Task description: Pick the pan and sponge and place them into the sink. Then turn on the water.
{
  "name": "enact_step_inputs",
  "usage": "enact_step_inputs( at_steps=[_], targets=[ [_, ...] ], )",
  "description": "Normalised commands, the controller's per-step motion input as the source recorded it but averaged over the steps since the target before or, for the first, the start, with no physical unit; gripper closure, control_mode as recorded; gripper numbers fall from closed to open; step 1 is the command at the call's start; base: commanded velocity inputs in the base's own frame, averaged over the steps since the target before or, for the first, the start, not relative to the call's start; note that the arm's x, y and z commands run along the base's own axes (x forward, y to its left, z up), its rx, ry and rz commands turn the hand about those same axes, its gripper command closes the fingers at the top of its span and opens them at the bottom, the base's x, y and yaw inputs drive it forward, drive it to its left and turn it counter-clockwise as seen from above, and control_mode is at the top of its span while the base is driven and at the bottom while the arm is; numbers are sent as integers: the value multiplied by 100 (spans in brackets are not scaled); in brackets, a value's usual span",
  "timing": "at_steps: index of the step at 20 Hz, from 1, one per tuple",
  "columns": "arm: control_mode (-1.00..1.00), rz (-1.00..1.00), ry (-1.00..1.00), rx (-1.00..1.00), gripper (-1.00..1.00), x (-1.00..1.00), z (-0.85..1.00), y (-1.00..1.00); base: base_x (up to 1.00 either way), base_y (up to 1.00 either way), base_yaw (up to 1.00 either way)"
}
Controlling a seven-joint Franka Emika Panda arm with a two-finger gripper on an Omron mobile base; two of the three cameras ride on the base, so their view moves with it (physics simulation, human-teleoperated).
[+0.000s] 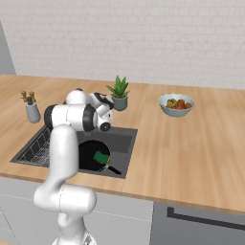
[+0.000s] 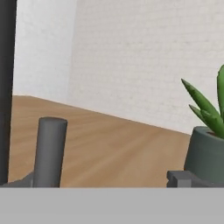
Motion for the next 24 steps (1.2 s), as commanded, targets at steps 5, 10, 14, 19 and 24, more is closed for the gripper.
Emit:
enact_step_inputs(
  at_steps=[5,10,14,19,24],
  targets=[
    [-100,-13,3,0,-100,28,-20,0,0,0,0],
    [-100,-9,5,8,100,21,-19,-33,0,0,0],
    [-100,-2,4,24,100,4,-22,-99,0,0,0],
    [-100,-2,5,23,100,9,-28,-98,0,0,0],
    [-100,-2,10,17,100,14,-42,-98,0,0,0]
  ],
)
